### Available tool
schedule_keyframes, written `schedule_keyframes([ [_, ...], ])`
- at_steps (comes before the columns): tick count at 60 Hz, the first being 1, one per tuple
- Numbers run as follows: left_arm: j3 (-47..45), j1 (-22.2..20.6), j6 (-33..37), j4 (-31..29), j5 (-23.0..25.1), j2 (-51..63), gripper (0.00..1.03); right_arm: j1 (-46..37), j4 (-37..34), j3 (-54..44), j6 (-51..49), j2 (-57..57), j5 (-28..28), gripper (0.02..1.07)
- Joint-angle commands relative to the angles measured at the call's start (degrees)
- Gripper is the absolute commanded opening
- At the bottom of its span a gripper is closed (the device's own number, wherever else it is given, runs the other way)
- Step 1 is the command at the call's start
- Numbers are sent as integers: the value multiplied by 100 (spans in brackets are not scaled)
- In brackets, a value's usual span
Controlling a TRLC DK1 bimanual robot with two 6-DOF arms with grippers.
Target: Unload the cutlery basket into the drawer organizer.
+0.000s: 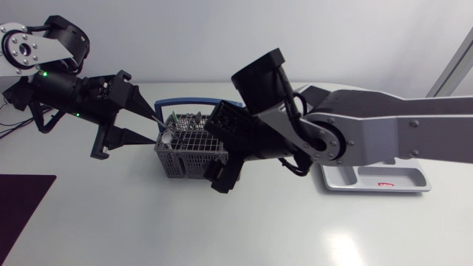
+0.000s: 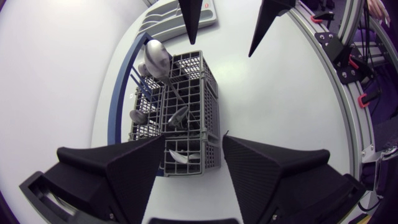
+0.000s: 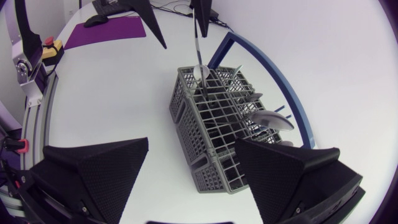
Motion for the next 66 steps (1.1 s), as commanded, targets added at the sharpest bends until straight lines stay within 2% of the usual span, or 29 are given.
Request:
schedule_keyframes([
  [1, -208, -105, 101, 188, 115, 72, 67, 143, 48, 139, -5, 210, 164, 102],
  [12, -251, -166, -172, 628, 238, 230, 66, 301, 408, -2, 4, 351, 533, 102],
  [27, -348, -149, -260, 786, 388, 336, 39, 503, 989, -318, -23, 307, 1017, 102],
  [33, -427, -158, -260, 786, 405, 327, 36, 547, 997, -362, 13, 324, 1034, 101],
  [40, -462, -158, -268, 786, 405, 318, 32, 573, 989, -397, 65, 324, 1025, 86],
  [44, -480, -158, -286, 795, 405, 318, 29, 582, 989, -406, 83, 324, 1025, 73],
  [48, -498, -158, -295, 795, 423, 309, 29, 600, 997, -424, 83, 324, 1025, 56],
  [53, -559, -193, -348, 865, 458, 300, 29, 600, 997, -450, 74, 324, 1025, 41],
  [58, -612, -245, -409, 962, 458, 300, 24, 591, 1041, -476, 65, 333, 1025, 39],
  [66, -665, -298, -479, 1111, 502, 309, 24, 591, 1050, -503, 65, 360, 1025, 39],
])
